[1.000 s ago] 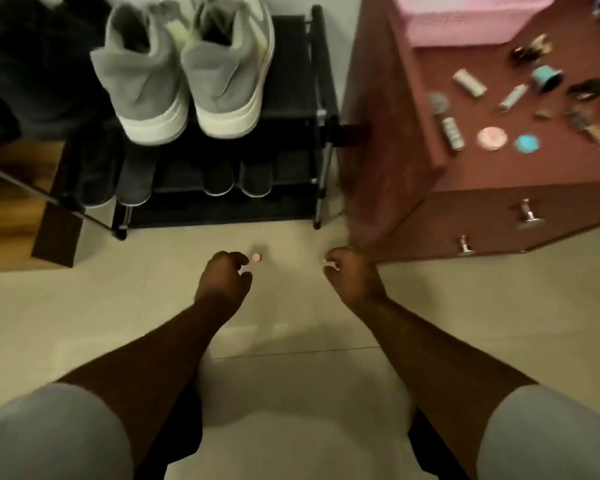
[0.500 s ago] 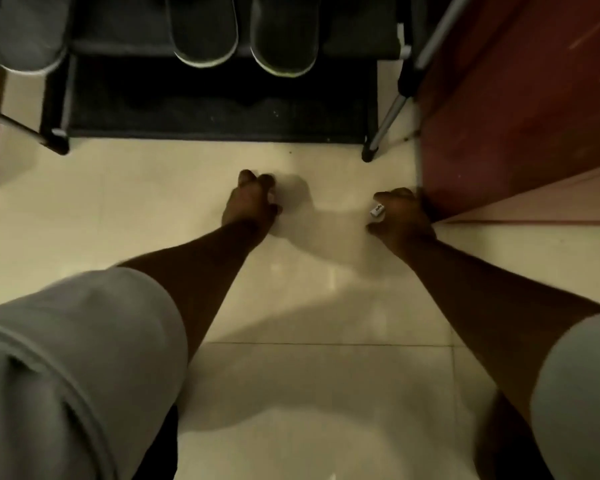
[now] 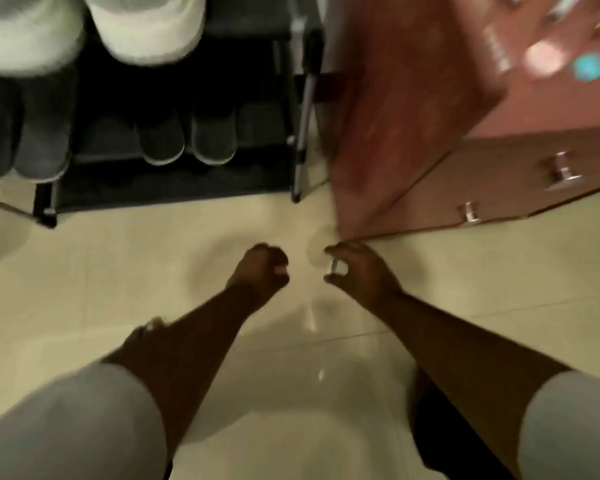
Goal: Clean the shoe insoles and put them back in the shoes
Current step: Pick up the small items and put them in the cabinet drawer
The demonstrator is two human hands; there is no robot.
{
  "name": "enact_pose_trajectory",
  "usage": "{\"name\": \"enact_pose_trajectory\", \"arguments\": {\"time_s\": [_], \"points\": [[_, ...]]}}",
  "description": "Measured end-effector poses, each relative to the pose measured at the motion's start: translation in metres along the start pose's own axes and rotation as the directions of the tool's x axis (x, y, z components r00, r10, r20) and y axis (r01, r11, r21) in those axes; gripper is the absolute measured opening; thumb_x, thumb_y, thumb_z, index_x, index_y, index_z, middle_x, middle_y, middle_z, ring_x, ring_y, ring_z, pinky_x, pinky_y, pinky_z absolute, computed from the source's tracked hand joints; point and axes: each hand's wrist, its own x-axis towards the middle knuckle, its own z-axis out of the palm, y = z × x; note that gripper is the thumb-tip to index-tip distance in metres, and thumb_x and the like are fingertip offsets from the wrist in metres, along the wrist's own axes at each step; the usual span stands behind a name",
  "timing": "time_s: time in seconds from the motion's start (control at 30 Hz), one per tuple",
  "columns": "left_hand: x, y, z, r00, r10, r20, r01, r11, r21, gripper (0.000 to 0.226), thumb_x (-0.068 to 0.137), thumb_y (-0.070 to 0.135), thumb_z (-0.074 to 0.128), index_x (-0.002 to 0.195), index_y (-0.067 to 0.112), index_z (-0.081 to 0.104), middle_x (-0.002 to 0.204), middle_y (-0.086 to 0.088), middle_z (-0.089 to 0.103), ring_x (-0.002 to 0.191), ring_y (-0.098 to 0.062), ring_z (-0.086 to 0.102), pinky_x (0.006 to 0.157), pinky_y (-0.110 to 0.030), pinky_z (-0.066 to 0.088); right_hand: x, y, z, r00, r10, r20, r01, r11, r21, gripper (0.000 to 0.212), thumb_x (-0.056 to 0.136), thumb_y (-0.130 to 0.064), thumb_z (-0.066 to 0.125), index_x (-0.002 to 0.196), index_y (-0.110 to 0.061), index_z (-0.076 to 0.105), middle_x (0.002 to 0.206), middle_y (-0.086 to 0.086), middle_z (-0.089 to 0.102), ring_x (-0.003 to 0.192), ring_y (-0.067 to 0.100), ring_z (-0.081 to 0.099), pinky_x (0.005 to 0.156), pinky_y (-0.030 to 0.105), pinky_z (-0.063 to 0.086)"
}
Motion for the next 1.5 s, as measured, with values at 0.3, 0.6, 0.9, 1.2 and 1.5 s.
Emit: {"name": "enact_pose_trajectory", "arguments": {"time_s": [0.3, 0.6, 0.9, 1.2, 1.5], "points": [[-0.109, 0.219, -0.073, 0.821, 0.506, -0.264, -0.531, 0.847, -0.029, 0.015, 0.088, 0.021, 0.068, 0.103, 0.017, 0.07, 0.105, 0.003, 0.061, 0.089, -0.01, 0.059, 0.081, -0.026, 0.05, -0.104, -0.047, -0.211, 0.906, -0.002, -0.422, -0.024, 0.998, -0.056, 0.055, 0.07, -0.033, 0.079, 0.118, -0.011, 0.064, 0.107, 0.01, 0.067, 0.099, 0.028, 0.061, 0.088, 0.035, 0.049], [-0.014, 0.367, -0.141, 0.772, 0.586, -0.245, -0.44, 0.772, 0.46, 0.031, 0.088, 0.029, 0.068, 0.117, 0.018, 0.069, 0.115, -0.008, 0.068, 0.106, -0.028, 0.059, 0.088, -0.036, 0.045, -0.057, -0.013, -0.349, 0.885, 0.026, -0.465, -0.106, 0.983, -0.148, 0.062, 0.075, -0.022, 0.075, 0.132, -0.029, 0.053, 0.129, 0.003, 0.057, 0.116, 0.024, 0.051, 0.094, 0.029, 0.043], [0.06, 0.383, -0.116, 0.835, 0.438, -0.333, -0.17, 0.781, 0.6, 0.025, 0.083, 0.041, 0.07, 0.096, 0.02, 0.07, 0.103, -0.006, 0.069, 0.107, -0.031, 0.058, 0.099, -0.04, 0.032, -0.011, 0.063, -0.386, 0.736, 0.302, -0.606, -0.296, 0.949, 0.113, 0.038, 0.072, -0.022, 0.074, 0.106, -0.025, 0.057, 0.1, 0.002, 0.06, 0.09, 0.022, 0.059, 0.073, 0.029, 0.051], [0.032, 0.377, -0.095, 0.724, 0.555, -0.411, -0.242, 0.761, 0.602, 0.025, 0.093, 0.034, 0.06, 0.109, 0.017, 0.07, 0.115, -0.012, 0.061, 0.111, -0.035, 0.049, 0.093, -0.043, 0.032, -0.007, 0.084, -0.379, 0.682, 0.305, -0.664, -0.263, 0.95, 0.167, 0.031, 0.077, -0.026, 0.075, 0.098, -0.014, 0.056, 0.096, 0.004, 0.057, 0.087, 0.019, 0.054, 0.066, 0.027, 0.039], [-0.016, 0.343, -0.051, 0.764, 0.64, 0.081, -0.485, 0.488, 0.725, 0.029, 0.1, 0.016, 0.045, 0.124, 0.013, 0.06, 0.122, -0.01, 0.057, 0.114, -0.029, 0.053, 0.084, -0.039, 0.046, -0.071, 0.072, -0.294, 0.906, 0.019, -0.423, -0.056, 0.996, -0.075, 0.014, 0.086, -0.014, 0.058, 0.093, -0.015, 0.071, 0.089, 0.004, 0.064, 0.086, 0.023, 0.06, 0.071, 0.029, 0.044]]}}
